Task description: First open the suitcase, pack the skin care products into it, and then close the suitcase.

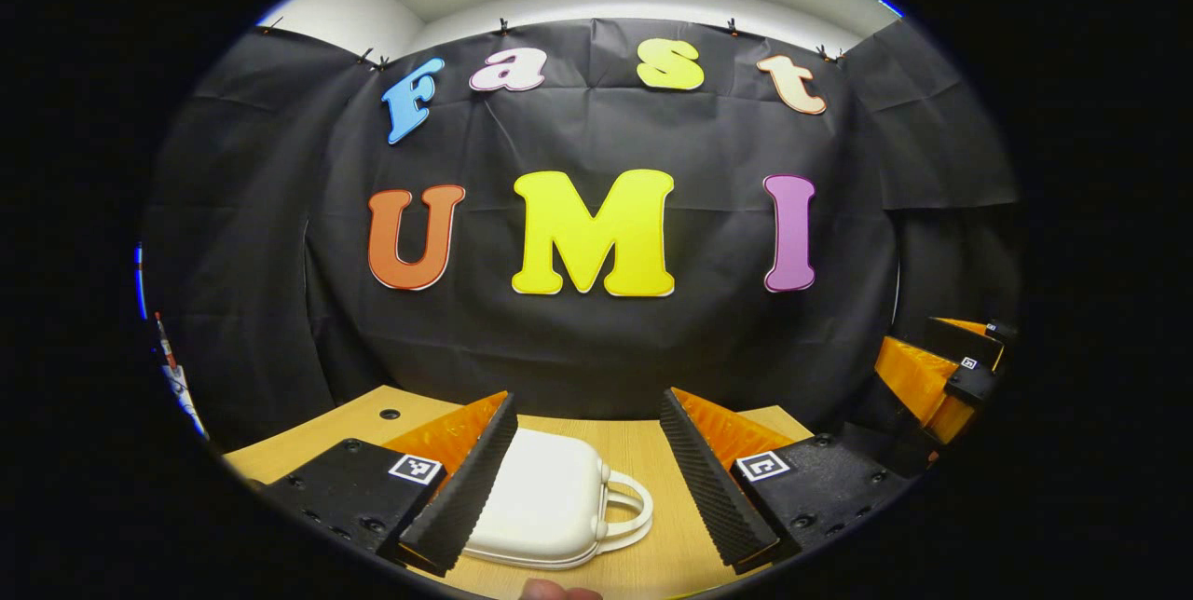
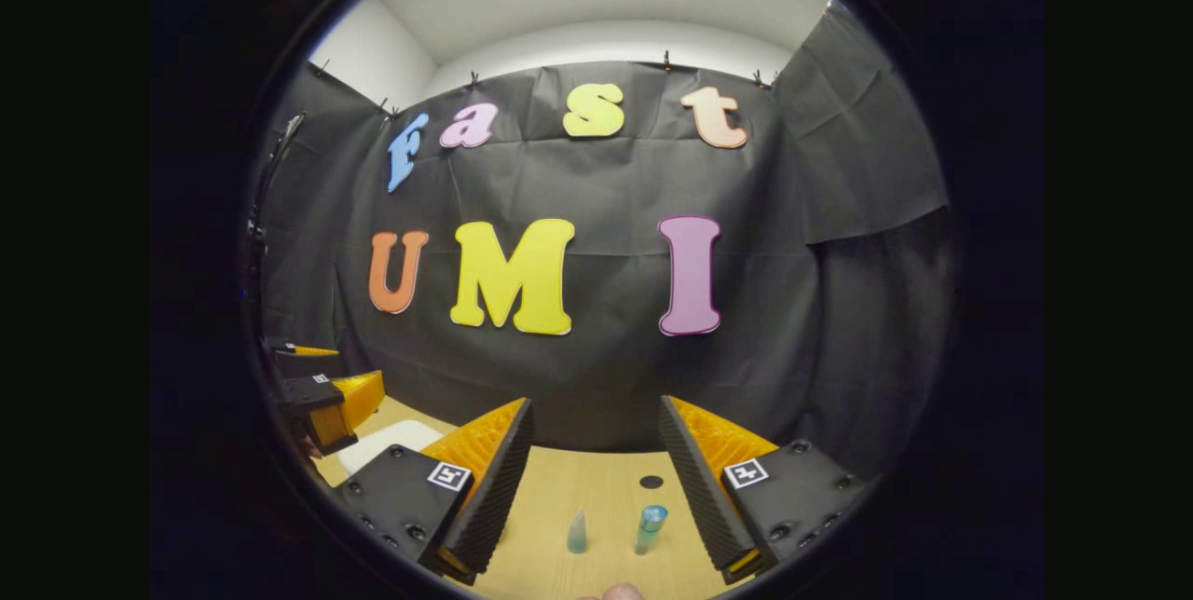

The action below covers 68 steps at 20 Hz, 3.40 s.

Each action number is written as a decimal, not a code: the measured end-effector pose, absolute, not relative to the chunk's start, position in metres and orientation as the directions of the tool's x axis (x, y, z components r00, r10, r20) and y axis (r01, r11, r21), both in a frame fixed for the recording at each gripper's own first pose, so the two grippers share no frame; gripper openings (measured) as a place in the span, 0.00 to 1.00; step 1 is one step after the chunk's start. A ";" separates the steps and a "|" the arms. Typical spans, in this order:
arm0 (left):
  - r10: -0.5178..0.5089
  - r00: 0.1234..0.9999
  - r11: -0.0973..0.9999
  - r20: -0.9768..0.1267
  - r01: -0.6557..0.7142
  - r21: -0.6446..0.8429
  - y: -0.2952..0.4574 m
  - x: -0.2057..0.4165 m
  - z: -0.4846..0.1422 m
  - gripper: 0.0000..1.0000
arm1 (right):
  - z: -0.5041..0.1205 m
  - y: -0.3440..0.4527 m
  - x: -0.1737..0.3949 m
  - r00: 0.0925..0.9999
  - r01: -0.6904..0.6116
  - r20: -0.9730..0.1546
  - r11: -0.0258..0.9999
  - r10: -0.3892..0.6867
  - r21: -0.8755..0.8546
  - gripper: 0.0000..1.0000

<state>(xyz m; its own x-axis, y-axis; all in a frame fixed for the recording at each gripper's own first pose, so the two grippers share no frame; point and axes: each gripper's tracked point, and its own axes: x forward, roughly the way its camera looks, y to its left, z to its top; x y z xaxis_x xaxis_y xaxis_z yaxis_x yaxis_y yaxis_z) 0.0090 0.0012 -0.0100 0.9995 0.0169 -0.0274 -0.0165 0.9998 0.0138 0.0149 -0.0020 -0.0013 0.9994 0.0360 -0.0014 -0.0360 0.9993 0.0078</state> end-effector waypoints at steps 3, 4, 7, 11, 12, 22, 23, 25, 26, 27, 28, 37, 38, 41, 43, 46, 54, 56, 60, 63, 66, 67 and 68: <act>0.005 0.999 1.000 -0.039 -0.004 0.025 -0.004 0.010 -0.014 0.98 | -0.002 -0.011 0.016 0.999 -0.033 0.001 0.999 0.033 -0.001 0.80; -0.003 0.999 0.999 -0.041 0.004 0.033 -0.007 0.011 -0.016 0.98 | -0.001 -0.014 0.017 1.000 -0.031 0.001 1.000 0.031 -0.001 0.80; -0.026 0.998 0.996 -0.058 0.031 0.078 -0.013 0.014 -0.023 0.98 | -0.003 -0.026 0.020 1.000 -0.020 -0.002 1.000 0.020 0.003 0.80; -0.090 0.986 0.974 -0.143 0.117 0.193 -0.029 0.026 -0.054 0.99 | -0.014 -0.045 0.019 1.000 -0.011 -0.024 1.000 0.011 -0.009 0.80; -0.104 0.979 0.962 -0.175 0.144 0.233 -0.033 0.029 -0.067 0.99 | -0.018 -0.052 0.020 0.999 -0.007 -0.035 1.000 0.006 -0.013 0.80; -0.085 0.875 0.734 -0.477 0.379 0.564 -0.046 0.067 -0.208 0.97 | -0.060 -0.129 0.026 0.992 0.019 -0.124 1.000 -0.018 0.007 0.80; -0.062 0.867 0.712 -0.495 0.386 0.587 -0.045 0.069 -0.217 0.98 | -0.065 -0.135 0.027 0.991 0.019 -0.130 1.000 -0.017 0.012 0.80; -0.024 0.852 0.667 -0.522 0.403 0.627 -0.041 0.073 -0.236 0.96 | -0.074 -0.145 0.028 0.989 0.021 -0.145 1.000 -0.018 0.016 0.80; -0.007 0.841 0.647 -0.541 0.416 0.639 -0.040 0.072 -0.243 0.95 | -0.078 -0.151 0.029 0.988 0.028 -0.154 0.999 -0.026 0.016 0.80; 0.009 0.833 0.627 -0.553 0.426 0.653 -0.036 0.075 -0.249 0.92 | -0.079 -0.156 0.028 0.986 0.040 -0.161 0.999 -0.036 0.020 0.79; 0.024 0.822 0.607 -0.569 0.440 0.662 -0.033 0.078 -0.254 0.90 | -0.079 -0.161 0.028 0.985 0.053 -0.164 0.998 -0.048 0.023 0.80; 0.050 0.754 0.527 -0.654 0.537 0.659 -0.026 0.084 -0.282 0.46 | -0.082 -0.166 0.008 0.975 0.144 -0.175 0.990 -0.139 0.014 0.80; 0.043 0.749 0.527 -0.662 0.546 0.652 -0.028 0.082 -0.281 0.40 | -0.081 -0.163 0.003 0.974 0.149 -0.173 0.989 -0.145 0.006 0.80; 0.037 0.754 0.520 -0.656 0.546 0.657 -0.032 0.081 -0.276 0.27 | -0.076 -0.157 -0.005 0.973 0.164 -0.163 0.987 -0.162 -0.002 0.80; 0.017 0.763 0.527 -0.647 0.543 0.654 -0.035 0.080 -0.268 0.21 | -0.074 -0.154 -0.008 0.972 0.175 -0.158 0.985 -0.174 -0.003 0.80; -0.015 0.777 0.576 -0.629 0.521 0.630 -0.037 0.080 -0.252 0.15 | -0.070 -0.146 -0.013 0.972 0.185 -0.148 0.983 -0.184 -0.009 0.80; -0.101 0.913 0.790 -0.394 0.315 0.527 0.016 0.098 -0.121 0.03 | -0.049 -0.091 -0.006 0.986 0.121 -0.114 0.992 -0.123 -0.023 0.80; -0.083 0.945 0.842 -0.316 0.236 0.484 0.053 0.104 -0.082 0.03 | -0.042 -0.074 -0.003 0.989 0.099 -0.103 0.995 -0.101 -0.024 0.80; -0.015 0.977 0.939 -0.214 0.087 0.332 0.149 0.108 -0.038 0.03 | -0.035 -0.047 0.002 0.993 0.069 -0.095 0.997 -0.071 -0.028 0.80; 0.016 0.987 0.973 -0.159 0.021 0.229 0.226 0.114 -0.034 0.03 | -0.028 -0.030 0.006 0.994 0.059 -0.094 0.998 -0.062 -0.039 0.80; 0.118 0.979 0.981 -0.169 -0.089 0.171 0.311 0.129 -0.059 0.03 | -0.031 -0.012 0.009 0.992 0.053 -0.112 0.997 -0.058 -0.048 0.80; 0.145 0.971 0.982 -0.188 -0.117 0.148 0.337 0.132 -0.078 0.04 | -0.034 -0.007 0.010 0.991 0.056 -0.121 0.997 -0.062 -0.053 0.80; 0.169 0.964 0.980 -0.206 -0.142 0.138 0.360 0.133 -0.096 0.04 | -0.036 -0.001 0.010 0.990 0.058 -0.128 0.997 -0.065 -0.059 0.80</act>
<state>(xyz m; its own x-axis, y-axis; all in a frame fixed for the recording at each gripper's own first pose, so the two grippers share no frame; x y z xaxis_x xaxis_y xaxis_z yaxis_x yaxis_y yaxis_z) 0.1332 0.3599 -0.0960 0.9640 0.1689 -0.2056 -0.1424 0.9802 0.1375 0.0102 -0.0013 -0.0362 0.9896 -0.0650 -0.1285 0.0578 0.9966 -0.0595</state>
